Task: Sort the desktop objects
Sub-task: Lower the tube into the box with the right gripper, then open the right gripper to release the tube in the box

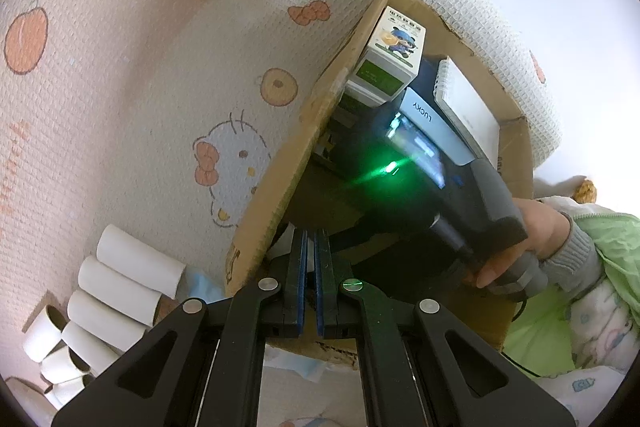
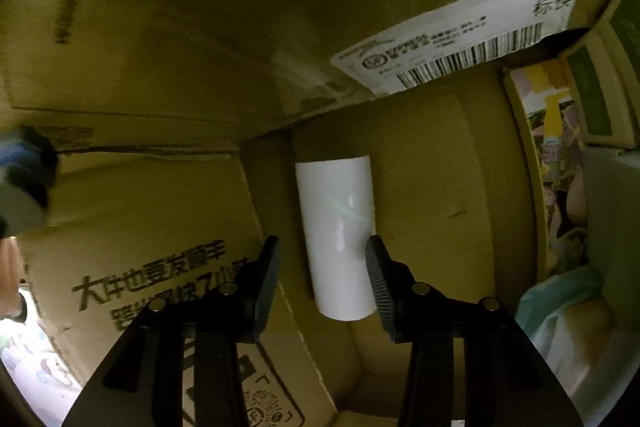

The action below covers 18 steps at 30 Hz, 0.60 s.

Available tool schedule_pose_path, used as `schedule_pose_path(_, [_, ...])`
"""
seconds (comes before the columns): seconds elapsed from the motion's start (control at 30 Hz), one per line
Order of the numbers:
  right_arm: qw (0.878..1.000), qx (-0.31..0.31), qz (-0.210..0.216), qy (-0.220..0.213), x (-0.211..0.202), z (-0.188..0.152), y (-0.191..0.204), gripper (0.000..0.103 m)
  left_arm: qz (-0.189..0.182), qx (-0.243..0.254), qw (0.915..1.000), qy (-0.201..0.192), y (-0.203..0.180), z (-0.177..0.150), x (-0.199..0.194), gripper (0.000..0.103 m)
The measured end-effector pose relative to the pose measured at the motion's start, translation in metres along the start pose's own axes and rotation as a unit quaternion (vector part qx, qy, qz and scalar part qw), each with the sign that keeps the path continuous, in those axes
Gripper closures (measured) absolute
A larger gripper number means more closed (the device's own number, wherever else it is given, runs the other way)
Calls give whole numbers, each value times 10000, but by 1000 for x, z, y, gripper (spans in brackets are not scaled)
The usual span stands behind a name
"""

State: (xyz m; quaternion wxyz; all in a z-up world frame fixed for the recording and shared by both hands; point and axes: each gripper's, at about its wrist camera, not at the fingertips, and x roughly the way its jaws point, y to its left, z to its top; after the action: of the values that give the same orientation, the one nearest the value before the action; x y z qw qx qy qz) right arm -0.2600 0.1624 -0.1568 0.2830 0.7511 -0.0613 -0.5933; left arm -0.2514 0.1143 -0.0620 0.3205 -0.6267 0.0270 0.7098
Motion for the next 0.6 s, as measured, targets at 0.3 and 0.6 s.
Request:
schedule_pose_path(0.3, [9879, -123, -1508, -355, -8, 3, 13, 88, 169, 4, 9998, -122, -7, -6, -8, 101])
schedule_pose_path(0.6, [9838, -362, -1727, -302, 4, 11, 37, 88, 301, -136, 9990, -313, -6, -18, -18, 101])
